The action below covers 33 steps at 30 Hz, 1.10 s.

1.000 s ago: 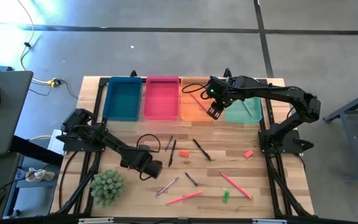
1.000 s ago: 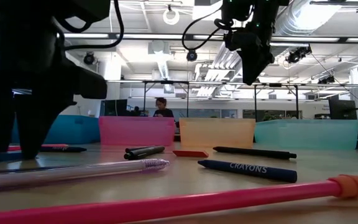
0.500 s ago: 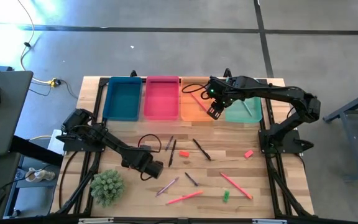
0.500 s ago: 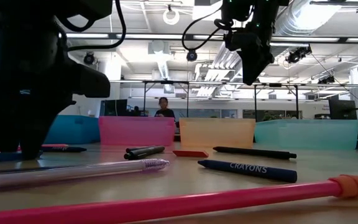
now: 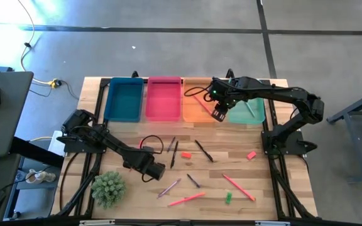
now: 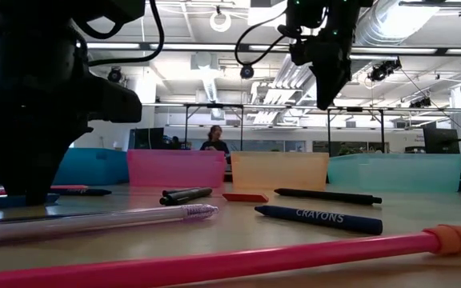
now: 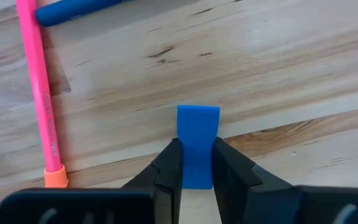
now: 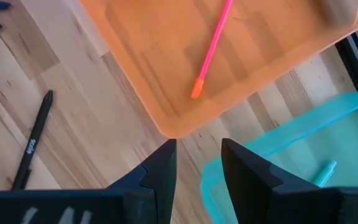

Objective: Sort crayons/erasers/pens/pencils in bins
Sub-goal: Put the blue eraser into the pink bin

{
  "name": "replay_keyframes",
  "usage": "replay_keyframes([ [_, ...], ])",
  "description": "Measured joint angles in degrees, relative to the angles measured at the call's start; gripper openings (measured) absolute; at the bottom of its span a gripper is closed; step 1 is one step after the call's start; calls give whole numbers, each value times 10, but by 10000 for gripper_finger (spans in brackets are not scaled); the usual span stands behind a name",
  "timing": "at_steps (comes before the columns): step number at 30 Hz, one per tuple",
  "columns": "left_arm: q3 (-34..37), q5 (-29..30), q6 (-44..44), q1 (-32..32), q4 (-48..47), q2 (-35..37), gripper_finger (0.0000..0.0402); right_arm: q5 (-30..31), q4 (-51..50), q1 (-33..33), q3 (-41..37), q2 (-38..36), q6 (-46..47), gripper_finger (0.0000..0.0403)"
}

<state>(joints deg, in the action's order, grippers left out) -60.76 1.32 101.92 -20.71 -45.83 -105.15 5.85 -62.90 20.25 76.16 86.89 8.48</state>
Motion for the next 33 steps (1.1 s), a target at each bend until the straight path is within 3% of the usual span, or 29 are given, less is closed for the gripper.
replay_keyframes([
  [7, 0, 19, -9, 4, 15, 54, 54, 0, -4, 0, 0, -3, -27, 117],
  [18, 0, 183, -79, 67, 14, 145, 53, 5, -3, 0, 0, -19, -44, 117],
  [21, 0, 216, -137, 108, 14, 167, 53, 5, 5, 0, 0, -19, -43, 117],
  [27, 0, 222, -315, 221, 31, 205, 53, 5, 22, 0, 0, -19, -17, 117],
  [33, -1, 173, -520, 361, 81, 219, 53, 5, 45, 0, 0, -19, 36, 117],
])
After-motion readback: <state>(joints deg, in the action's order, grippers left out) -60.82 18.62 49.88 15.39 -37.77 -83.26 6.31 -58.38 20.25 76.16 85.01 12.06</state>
